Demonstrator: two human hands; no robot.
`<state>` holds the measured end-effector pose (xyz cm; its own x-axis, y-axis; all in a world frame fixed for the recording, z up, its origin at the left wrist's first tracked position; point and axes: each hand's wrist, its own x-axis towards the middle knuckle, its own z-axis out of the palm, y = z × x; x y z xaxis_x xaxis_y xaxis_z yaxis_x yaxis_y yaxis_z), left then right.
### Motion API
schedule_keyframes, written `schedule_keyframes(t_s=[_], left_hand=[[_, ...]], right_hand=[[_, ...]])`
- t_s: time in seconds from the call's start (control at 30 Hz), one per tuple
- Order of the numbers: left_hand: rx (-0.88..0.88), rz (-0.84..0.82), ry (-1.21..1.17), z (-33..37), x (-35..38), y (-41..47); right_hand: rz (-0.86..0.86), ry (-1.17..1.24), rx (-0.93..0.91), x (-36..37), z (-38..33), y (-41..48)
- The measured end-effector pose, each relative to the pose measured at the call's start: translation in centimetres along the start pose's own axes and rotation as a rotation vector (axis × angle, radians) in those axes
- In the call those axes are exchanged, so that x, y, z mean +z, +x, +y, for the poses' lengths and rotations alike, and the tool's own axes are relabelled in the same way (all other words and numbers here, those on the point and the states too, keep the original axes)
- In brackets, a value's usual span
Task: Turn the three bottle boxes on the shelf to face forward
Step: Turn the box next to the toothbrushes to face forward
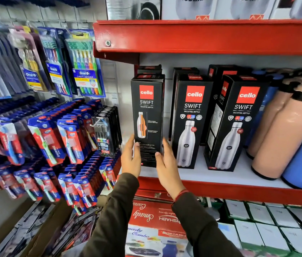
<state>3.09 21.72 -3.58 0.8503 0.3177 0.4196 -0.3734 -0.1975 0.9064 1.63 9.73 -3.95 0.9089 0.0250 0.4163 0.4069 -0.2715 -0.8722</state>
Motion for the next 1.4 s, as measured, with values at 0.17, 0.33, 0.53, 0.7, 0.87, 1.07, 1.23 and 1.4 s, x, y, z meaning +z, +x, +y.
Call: schedule_keyframes(t_s=[0.17,0.33,0.53,0.7,0.87,1.07,1.23,1.4], left_hand=[[-0.07,-0.131,-0.064,-0.2,-1.0,1.4],[-0.052,-0.133,-0.136,0.5,-1.4,1.6],[-0.136,-0.104,-0.277,2.0,-2.3,1.4],[-0.125,-0.034,-0.289,2.6,-2.6,0.7],[-0.087,0.017,-0.292,2.2,-2.9,0.4],[-0.014,-0.005,-0.122,0.4,-3.4,2.2],[-0.144,-0.184,-0.125,-1.0,-4.2,3.8],[-0.133,-0.176,-0.207,-0.9,-4.8,3.5]], right_hand=[[-0.009,-0.018,0.045,0.6,0.1,0.2],[0.013,-0.046,0.042,0.6,-0.4,0.5],[0.061,-0.093,-0.029,0.3,-1.4,1.1],[0.129,-0.135,-0.03,0.8,-2.1,1.5],[0.185,-0.124,-0.003,1.3,-2.5,1.7],[0.164,-0.087,0.027,1.1,-2.6,1.8],[0.068,-0.143,-0.005,1.2,-2.3,1.8],[-0.09,-0.198,-0.008,1.0,-1.9,1.7]])
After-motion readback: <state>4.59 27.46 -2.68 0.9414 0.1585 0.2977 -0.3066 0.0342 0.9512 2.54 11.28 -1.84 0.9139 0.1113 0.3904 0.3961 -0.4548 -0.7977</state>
